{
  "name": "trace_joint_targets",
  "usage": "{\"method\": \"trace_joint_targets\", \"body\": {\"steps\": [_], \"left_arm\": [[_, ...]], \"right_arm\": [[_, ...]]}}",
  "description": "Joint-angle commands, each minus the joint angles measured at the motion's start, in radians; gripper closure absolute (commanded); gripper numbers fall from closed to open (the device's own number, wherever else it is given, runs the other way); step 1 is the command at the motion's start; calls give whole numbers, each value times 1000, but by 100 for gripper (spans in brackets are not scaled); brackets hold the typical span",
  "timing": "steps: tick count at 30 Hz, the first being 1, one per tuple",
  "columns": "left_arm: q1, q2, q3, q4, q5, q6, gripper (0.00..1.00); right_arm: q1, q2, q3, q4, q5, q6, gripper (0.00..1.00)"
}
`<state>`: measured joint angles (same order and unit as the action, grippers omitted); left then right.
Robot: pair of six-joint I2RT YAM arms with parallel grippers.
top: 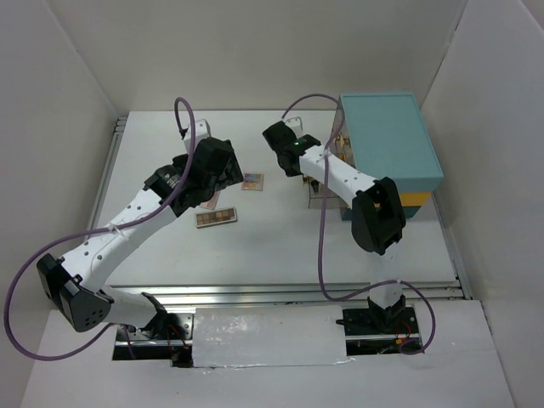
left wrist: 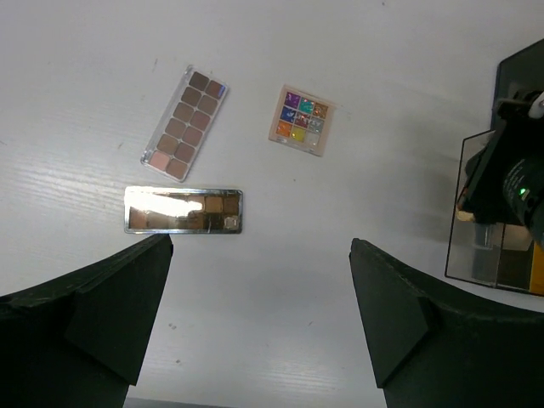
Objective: Organize the makeup
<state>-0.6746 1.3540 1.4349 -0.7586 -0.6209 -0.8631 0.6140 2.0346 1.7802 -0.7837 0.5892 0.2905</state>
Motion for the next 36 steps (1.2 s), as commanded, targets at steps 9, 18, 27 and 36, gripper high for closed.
{"method": "trace_joint_targets", "body": {"steps": [9,18,27,36], "left_arm": [[0,80,4,90,119,84,3],[0,100,6,102,144,105,4],[0,108,5,122,161,121,4],[9,129,-24,195,222,118,1]], "right_arm": [[-160,44,42,17,188,-4,100],[-227,99,105,21,248,-30,100],[-246,39,61,40,304,-73,100],[-177,-25,42,73,118,-126,93]]}}
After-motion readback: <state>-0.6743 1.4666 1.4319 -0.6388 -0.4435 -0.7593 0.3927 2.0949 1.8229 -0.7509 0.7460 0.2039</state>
